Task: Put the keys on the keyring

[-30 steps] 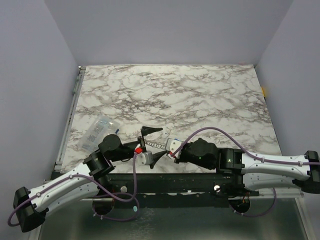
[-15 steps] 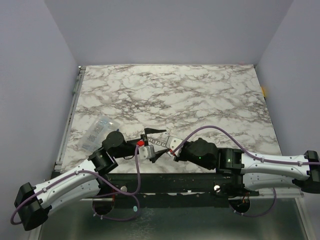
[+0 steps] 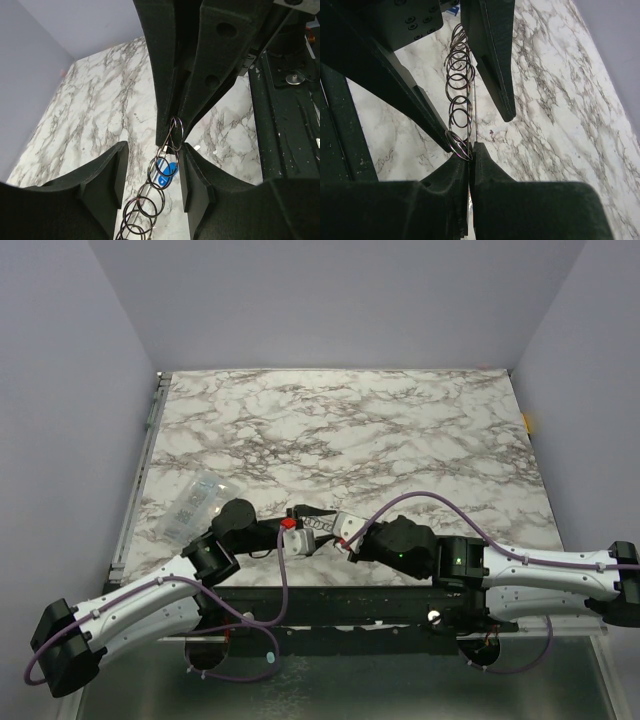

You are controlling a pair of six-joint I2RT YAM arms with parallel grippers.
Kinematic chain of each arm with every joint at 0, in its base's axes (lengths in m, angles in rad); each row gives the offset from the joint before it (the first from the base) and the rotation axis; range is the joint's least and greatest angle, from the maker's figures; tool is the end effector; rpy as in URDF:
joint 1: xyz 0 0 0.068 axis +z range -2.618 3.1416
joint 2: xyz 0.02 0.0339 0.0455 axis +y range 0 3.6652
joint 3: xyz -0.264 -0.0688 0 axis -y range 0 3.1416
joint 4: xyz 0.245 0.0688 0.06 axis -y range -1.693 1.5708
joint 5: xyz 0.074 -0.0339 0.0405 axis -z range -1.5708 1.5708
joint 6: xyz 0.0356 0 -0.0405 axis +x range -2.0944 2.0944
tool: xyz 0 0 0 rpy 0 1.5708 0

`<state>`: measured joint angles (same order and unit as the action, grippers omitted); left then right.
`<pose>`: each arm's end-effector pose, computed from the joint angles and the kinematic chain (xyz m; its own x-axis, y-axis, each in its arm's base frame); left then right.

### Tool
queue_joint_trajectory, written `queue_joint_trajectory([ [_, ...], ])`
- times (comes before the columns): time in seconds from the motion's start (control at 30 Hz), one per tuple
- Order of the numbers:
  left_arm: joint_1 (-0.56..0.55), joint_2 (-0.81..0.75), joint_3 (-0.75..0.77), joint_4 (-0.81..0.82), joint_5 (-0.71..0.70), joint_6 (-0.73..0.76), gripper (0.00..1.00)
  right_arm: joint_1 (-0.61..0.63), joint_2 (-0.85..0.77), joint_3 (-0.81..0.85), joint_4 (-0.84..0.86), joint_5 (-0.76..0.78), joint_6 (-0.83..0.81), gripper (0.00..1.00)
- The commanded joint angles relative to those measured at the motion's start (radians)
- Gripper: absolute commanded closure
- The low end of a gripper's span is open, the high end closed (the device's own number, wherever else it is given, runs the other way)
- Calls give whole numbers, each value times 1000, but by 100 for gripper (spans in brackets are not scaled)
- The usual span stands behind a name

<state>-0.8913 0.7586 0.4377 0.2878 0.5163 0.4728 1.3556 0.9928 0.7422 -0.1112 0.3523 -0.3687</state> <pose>0.1024 -0.1547 0.2713 0.4307 0.0970 -0.8972 0.8878 0.1331 0.4406 0.0608 0.2206 0.2940 0.2351 -0.5084 -0.8284 -0.8183 0.3564 -0.4510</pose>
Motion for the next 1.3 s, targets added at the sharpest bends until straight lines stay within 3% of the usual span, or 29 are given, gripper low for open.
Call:
queue_joint_trajectory([
  [0.0,6,5,32,-21,24,13,51,5,-22,-6,53,-51,-18,99],
  [0.17,5,15,36,-26,40,13,60,4,-21,-11,50,-67,-41,99],
  [0.37,6,27,42,-31,69,12,64,4,-8,-5,53,-80,-44,99],
  [0.5,7,36,45,-34,76,11,75,4,6,-4,58,-91,-50,99],
  [0.6,7,41,53,-44,77,13,100,4,17,-6,66,-95,-51,99],
  [0.97,7,16,36,-53,21,61,100,4,32,-20,98,-81,-55,99],
  [1.03,6,7,32,-62,19,85,100,4,35,-13,84,-69,-45,89],
  [1.17,8,-23,20,-76,17,139,100,4,7,-16,55,-66,-21,54],
  [1.27,6,-54,5,-85,14,191,100,4,-37,-20,21,-76,16,45],
])
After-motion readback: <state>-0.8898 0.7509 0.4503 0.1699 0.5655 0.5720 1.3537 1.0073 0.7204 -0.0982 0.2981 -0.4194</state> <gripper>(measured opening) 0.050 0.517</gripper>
